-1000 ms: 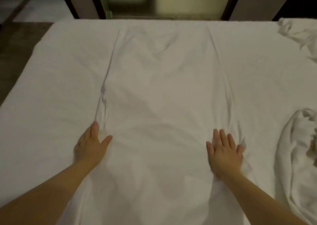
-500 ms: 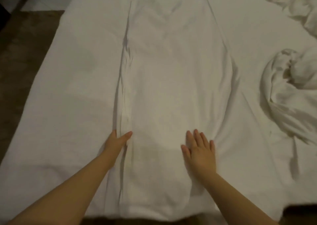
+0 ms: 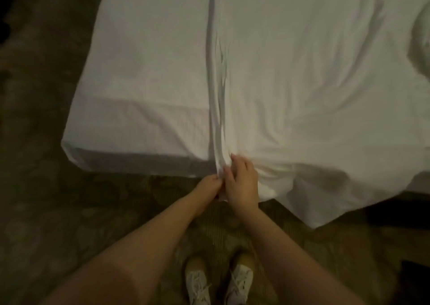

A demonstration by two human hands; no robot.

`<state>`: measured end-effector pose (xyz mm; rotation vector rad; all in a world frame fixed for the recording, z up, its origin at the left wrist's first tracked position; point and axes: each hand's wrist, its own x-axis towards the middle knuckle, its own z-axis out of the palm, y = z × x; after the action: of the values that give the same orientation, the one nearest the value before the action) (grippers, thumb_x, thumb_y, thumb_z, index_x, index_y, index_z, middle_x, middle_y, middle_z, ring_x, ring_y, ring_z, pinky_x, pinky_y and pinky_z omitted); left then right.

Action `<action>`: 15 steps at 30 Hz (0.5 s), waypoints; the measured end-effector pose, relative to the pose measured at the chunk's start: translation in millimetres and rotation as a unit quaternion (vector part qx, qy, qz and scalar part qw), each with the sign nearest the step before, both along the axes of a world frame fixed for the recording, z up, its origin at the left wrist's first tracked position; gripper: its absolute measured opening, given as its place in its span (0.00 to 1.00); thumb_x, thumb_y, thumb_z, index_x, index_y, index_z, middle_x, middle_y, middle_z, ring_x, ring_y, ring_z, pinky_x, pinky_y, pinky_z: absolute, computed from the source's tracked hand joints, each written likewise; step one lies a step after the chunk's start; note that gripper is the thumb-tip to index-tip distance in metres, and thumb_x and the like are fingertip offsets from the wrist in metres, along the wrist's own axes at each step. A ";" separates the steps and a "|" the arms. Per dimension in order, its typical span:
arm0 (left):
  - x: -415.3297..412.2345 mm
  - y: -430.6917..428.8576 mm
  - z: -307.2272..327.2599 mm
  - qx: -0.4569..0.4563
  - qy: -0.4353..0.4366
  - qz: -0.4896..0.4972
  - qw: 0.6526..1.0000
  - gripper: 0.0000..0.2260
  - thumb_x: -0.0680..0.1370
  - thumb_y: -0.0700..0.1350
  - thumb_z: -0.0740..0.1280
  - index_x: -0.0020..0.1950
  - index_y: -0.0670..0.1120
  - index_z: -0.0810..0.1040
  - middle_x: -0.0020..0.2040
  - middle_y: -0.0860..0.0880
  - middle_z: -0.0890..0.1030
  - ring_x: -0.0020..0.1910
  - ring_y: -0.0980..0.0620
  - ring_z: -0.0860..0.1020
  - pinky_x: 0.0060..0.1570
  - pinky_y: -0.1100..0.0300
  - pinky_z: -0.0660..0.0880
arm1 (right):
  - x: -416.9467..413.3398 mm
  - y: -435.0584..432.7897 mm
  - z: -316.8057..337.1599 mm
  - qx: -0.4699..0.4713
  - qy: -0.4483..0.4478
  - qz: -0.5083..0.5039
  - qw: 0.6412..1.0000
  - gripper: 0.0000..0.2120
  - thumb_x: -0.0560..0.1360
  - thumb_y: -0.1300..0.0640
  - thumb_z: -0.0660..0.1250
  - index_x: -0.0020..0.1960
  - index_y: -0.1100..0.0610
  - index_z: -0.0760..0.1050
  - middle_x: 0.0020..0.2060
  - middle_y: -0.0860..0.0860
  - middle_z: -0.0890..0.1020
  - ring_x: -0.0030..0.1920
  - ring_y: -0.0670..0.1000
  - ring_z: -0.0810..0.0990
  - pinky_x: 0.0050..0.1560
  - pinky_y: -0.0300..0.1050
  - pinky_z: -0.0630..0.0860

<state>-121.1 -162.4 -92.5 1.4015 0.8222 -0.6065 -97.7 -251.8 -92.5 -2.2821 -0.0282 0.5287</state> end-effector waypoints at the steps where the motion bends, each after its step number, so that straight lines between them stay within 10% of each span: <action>1: -4.0 -8.9 -2.5 -0.002 0.003 0.008 1.000 0.14 0.81 0.40 0.55 0.61 0.37 0.75 0.43 0.44 0.78 0.40 0.51 0.77 0.36 0.64 0.74 | 0.3 0.8 0.8 0.022 0.009 -0.021 1.000 0.20 0.80 0.51 0.57 0.70 0.54 0.67 0.66 0.52 0.71 0.66 0.51 0.69 0.65 0.44 0.64; 7: -21.6 -33.5 7.2 0.009 -0.060 0.037 0.997 0.13 0.81 0.47 0.59 0.63 0.46 0.75 0.54 0.44 0.80 0.54 0.45 0.79 0.55 0.51 0.76 | 3.3 -21.8 16.1 0.111 0.084 -0.083 0.987 0.07 0.78 0.53 0.63 0.51 0.55 0.76 0.39 0.47 0.79 0.41 0.46 0.77 0.35 0.34 0.68; 15: -48.1 -53.7 28.6 -0.023 -0.088 0.088 0.992 0.18 0.79 0.46 0.63 0.69 0.48 0.69 0.59 0.46 0.78 0.58 0.47 0.77 0.56 0.50 0.77 | -17.6 -41.8 35.6 0.103 0.058 -0.128 0.985 0.14 0.78 0.56 0.59 0.34 0.54 0.68 0.31 0.49 0.72 0.32 0.46 0.70 0.34 0.41 0.66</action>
<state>-169.3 -216.0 -63.9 1.3039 0.7746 -0.3583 -115.2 -293.6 -56.9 -2.0119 0.2525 0.4965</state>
